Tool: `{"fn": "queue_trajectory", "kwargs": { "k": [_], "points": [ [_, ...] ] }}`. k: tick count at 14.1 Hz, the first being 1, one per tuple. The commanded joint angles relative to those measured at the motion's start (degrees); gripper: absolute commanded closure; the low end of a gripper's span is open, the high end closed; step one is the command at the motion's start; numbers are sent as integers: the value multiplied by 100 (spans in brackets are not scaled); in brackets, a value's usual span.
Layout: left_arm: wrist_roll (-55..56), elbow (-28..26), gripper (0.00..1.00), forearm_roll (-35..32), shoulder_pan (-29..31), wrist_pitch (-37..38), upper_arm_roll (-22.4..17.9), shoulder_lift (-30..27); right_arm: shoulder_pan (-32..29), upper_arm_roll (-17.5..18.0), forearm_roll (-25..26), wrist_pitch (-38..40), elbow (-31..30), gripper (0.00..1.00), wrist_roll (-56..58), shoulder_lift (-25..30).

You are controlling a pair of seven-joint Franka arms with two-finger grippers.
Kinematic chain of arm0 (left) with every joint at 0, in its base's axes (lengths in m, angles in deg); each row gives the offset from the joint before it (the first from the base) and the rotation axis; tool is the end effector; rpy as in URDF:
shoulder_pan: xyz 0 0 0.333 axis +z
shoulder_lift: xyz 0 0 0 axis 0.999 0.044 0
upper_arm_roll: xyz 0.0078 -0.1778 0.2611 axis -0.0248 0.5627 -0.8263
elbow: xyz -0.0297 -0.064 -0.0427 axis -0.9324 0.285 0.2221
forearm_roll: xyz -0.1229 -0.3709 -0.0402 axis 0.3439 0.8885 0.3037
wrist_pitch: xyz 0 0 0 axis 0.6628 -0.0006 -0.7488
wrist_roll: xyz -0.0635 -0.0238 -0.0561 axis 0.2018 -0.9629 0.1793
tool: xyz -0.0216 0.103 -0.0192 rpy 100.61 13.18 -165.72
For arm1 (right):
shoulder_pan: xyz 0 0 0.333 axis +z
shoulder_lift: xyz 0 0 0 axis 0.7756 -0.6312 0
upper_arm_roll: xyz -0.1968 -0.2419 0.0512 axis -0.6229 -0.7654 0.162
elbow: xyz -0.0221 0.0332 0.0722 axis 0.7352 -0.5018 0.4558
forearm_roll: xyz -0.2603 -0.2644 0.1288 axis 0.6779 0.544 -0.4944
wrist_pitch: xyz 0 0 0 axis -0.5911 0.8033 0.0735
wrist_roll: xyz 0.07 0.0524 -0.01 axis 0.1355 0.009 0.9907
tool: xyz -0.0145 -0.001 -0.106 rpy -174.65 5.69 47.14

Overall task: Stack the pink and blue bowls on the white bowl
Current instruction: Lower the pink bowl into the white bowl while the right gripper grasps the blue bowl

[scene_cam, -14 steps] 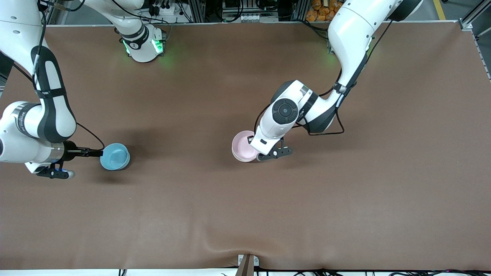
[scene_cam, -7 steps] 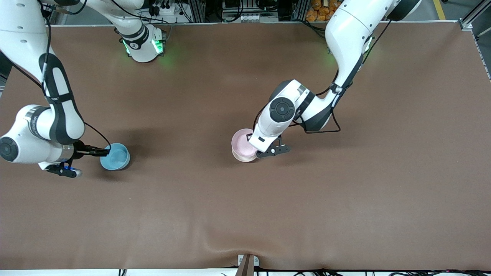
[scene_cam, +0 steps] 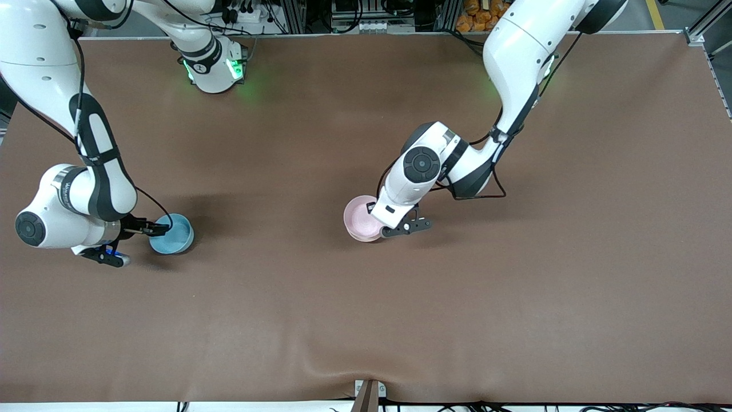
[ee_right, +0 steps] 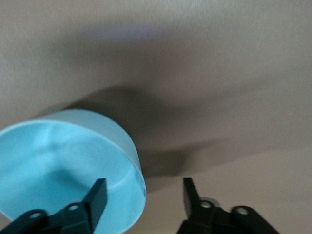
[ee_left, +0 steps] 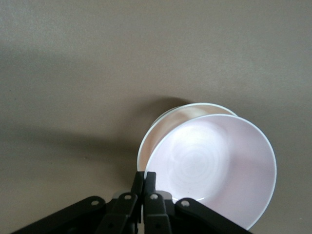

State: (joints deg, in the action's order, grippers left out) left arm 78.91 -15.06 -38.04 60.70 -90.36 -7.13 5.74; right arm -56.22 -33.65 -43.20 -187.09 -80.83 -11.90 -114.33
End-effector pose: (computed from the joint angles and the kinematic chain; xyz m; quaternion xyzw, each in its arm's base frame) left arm 0.5347 -0.4578 0.2430 0.9889 0.1138 -0.0453 0.0843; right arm 0.6047 -0.1145 0.1950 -0.9779 0.1451 0.1477 0.0279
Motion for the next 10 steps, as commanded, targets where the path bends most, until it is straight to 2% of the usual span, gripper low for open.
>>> {"fn": "queue_trajectory", "kwargs": {
  "k": [1,4,5,7,10],
  "points": [
    [-20,-44,100,6,-65,-237,-62,58,-36,43,-74,-219,99,100,-285,-176],
    [-11,-18,100,-29,-56,-413,-62,181,-36,52,-74,-202,161,100,-427,-168],
    [-2,8,88,-21,-30,-413,-62,199,-44,60,-83,-159,213,100,-427,-159],
    [76,17,2,49,14,-413,-62,164,8,87,-92,7,275,100,-392,-54],
    [77,35,0,50,32,-326,-62,15,139,227,-83,701,669,100,210,78]
  ]
}}
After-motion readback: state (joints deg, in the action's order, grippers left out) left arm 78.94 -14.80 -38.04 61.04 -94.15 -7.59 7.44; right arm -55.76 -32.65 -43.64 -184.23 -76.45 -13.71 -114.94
